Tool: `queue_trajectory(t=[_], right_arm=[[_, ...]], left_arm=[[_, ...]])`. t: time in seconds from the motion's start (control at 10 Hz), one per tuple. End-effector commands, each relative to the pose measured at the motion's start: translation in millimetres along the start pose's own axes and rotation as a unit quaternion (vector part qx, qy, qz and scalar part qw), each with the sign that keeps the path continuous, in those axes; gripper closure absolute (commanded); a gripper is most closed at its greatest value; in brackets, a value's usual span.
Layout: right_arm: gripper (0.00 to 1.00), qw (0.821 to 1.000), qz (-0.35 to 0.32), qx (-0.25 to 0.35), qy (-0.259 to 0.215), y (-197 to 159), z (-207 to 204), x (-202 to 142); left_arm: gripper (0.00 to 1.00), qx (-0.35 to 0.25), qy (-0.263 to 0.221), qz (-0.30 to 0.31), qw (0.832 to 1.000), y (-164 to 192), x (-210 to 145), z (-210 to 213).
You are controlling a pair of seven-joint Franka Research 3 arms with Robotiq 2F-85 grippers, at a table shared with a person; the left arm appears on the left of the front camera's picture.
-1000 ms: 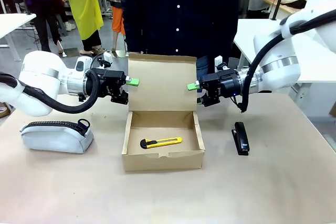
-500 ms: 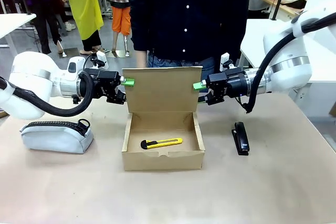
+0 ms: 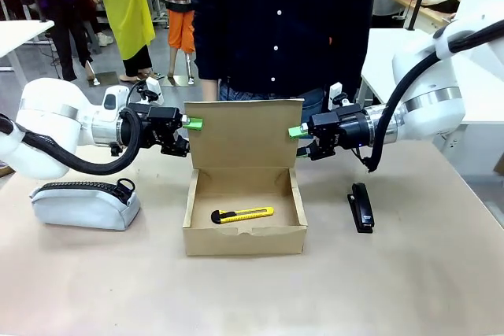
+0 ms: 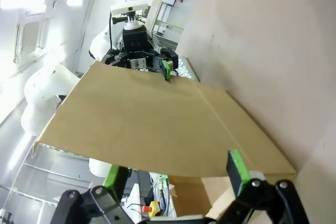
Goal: Pack the item into the box.
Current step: Close the Mailer Box.
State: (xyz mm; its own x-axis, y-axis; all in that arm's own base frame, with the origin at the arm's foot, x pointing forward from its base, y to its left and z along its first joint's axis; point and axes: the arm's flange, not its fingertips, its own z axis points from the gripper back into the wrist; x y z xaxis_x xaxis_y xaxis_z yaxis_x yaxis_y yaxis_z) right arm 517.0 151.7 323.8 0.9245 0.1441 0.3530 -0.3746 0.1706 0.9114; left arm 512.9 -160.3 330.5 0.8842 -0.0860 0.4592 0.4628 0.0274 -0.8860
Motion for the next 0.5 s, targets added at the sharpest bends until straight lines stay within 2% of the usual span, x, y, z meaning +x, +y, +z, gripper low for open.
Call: queue_trajectory(t=[0.0,0.1,0.2,0.3,0.4], right_arm=[[0.00,1.000,-0.004,-0.006,0.000,2,-2,7],[0.00,1.000,-0.004,-0.006,0.000,2,-2,7],[0.00,1.000,0.000,0.000,0.000,0,0,0],[0.00,0.998,0.059,-0.001,0.014,6,-5,-9],[0.00,0.996,0.090,-0.011,0.006,7,-7,-20]], left_arm=[[0.00,-0.001,-0.002,-0.002,1.000,0,3,-1],[0.00,0.000,0.000,0.000,1.000,0,0,0],[0.00,-0.029,0.034,-0.071,0.996,-10,0,-5],[0.00,-0.007,0.023,-0.143,0.990,-14,-2,-12],[0.00,-0.001,0.024,-0.184,0.983,-13,-7,-16]])
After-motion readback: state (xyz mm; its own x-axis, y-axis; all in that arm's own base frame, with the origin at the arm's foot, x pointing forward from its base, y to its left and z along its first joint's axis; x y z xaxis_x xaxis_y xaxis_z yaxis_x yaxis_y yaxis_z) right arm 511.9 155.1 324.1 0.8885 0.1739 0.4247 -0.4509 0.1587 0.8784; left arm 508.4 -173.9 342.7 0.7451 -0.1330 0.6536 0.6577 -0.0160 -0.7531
